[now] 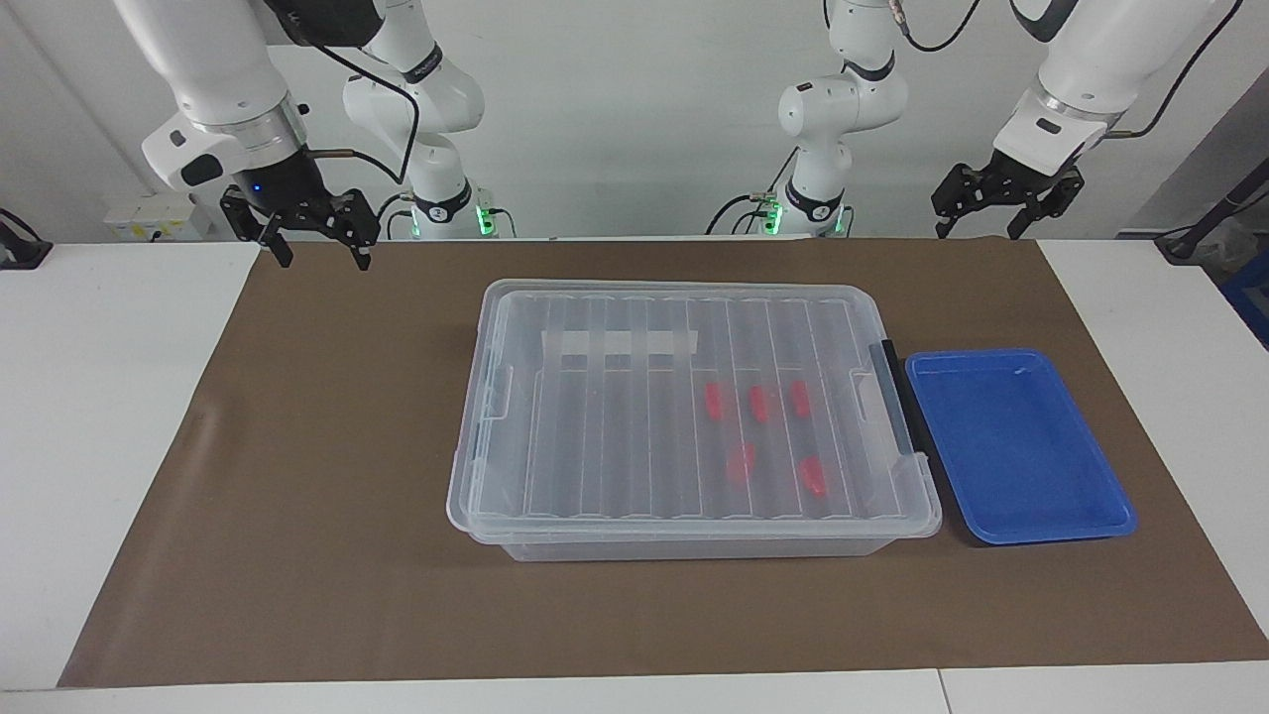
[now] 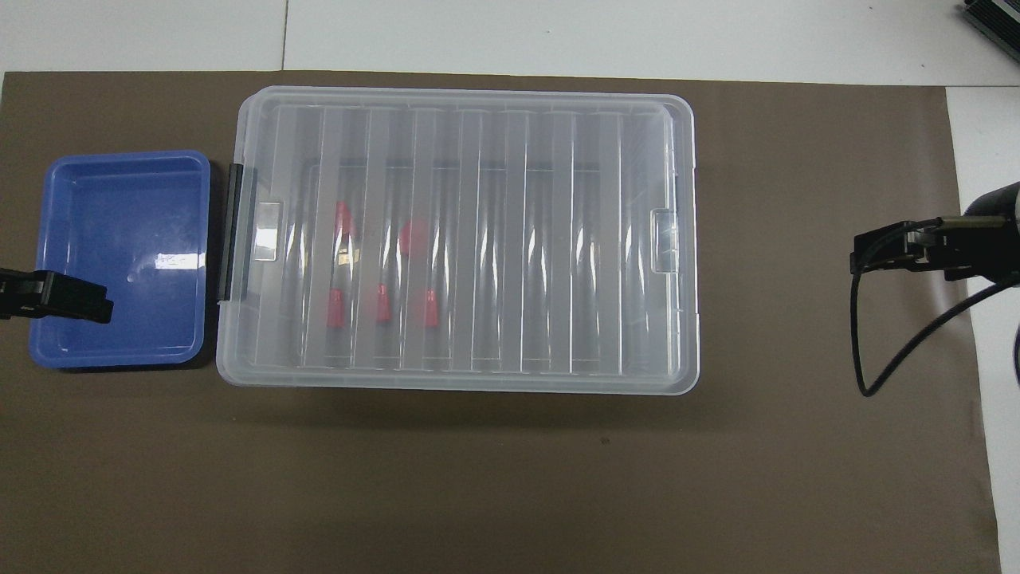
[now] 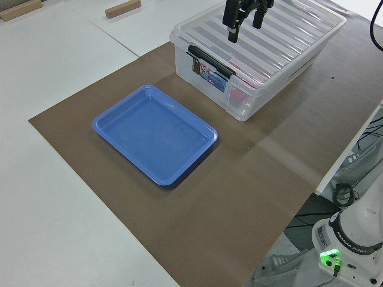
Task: Place red block in blue tray from box
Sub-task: 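Move the right gripper onto the clear lid's edge nearest it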
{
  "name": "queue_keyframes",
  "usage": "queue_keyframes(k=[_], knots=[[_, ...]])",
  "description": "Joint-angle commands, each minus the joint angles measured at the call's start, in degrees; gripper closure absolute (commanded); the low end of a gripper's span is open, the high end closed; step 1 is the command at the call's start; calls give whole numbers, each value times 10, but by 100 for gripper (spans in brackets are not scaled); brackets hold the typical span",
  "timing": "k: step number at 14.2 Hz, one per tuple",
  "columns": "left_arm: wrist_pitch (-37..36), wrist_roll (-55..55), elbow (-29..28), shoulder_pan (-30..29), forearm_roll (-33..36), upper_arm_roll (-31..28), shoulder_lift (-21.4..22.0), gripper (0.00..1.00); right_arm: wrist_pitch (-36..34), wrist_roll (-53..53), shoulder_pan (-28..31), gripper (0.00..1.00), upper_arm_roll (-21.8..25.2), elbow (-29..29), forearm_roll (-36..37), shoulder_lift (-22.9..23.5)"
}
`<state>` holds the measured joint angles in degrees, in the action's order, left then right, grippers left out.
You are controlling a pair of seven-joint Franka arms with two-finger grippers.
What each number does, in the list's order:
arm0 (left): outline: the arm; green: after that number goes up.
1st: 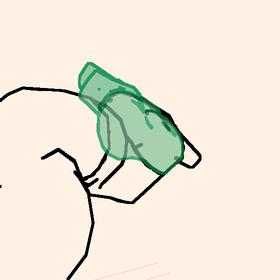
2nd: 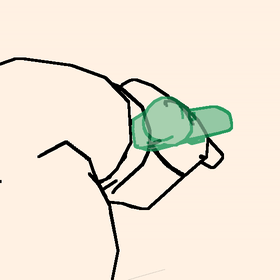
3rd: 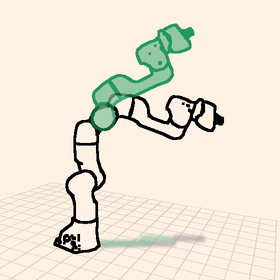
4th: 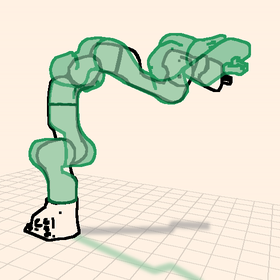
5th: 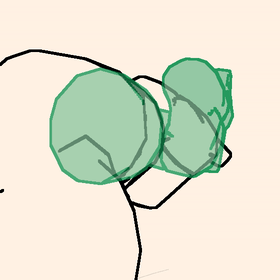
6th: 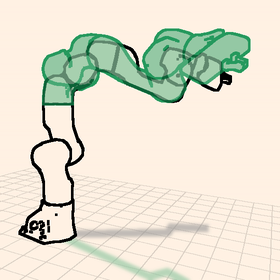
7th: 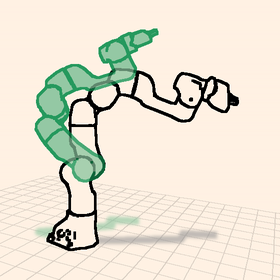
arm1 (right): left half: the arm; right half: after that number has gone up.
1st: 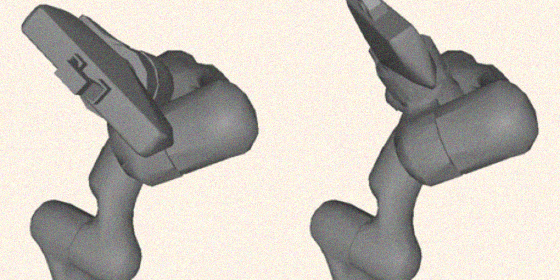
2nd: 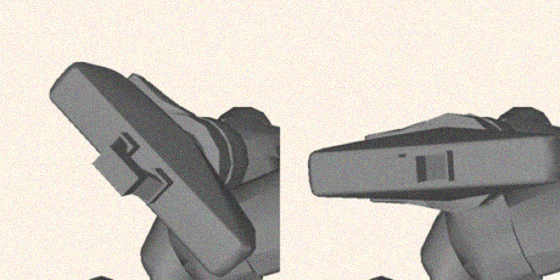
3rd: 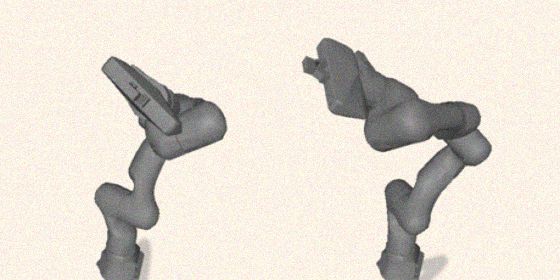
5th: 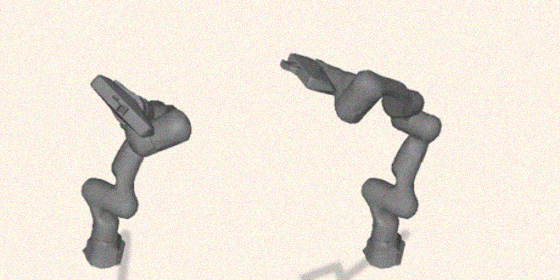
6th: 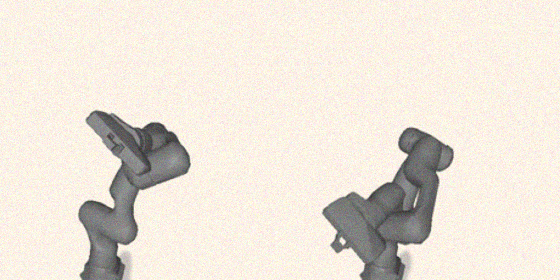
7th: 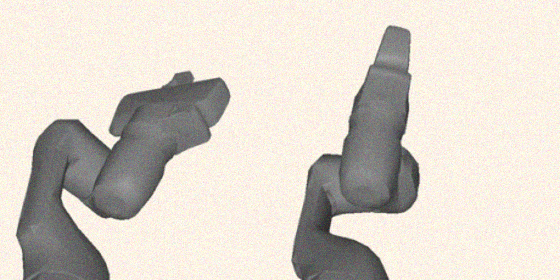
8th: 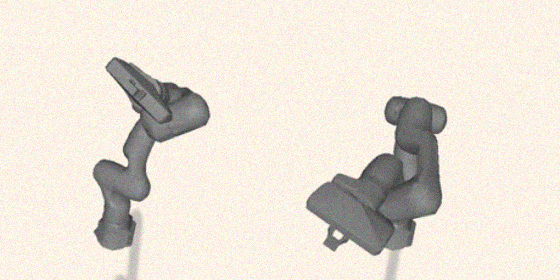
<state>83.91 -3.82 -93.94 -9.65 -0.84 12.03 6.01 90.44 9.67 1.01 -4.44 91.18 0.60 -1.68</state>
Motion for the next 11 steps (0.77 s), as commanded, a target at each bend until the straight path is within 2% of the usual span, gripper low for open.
queue_keyframes(k=[1, 7, 11], knots=[[2, -5, -8, -7, -10, 1, 10, 0, 39, 21, 7, 3, -15, 38, 0, -11], [-3, -5, -10, -6, -10, 2, 10, 0, 148, 87, 7, 4, -70, 104, 7, -3], [1, -5, -9, -8, -10, 1, 10, 0, 192, 115, 3, 4, -95, 109, 10, 34]])
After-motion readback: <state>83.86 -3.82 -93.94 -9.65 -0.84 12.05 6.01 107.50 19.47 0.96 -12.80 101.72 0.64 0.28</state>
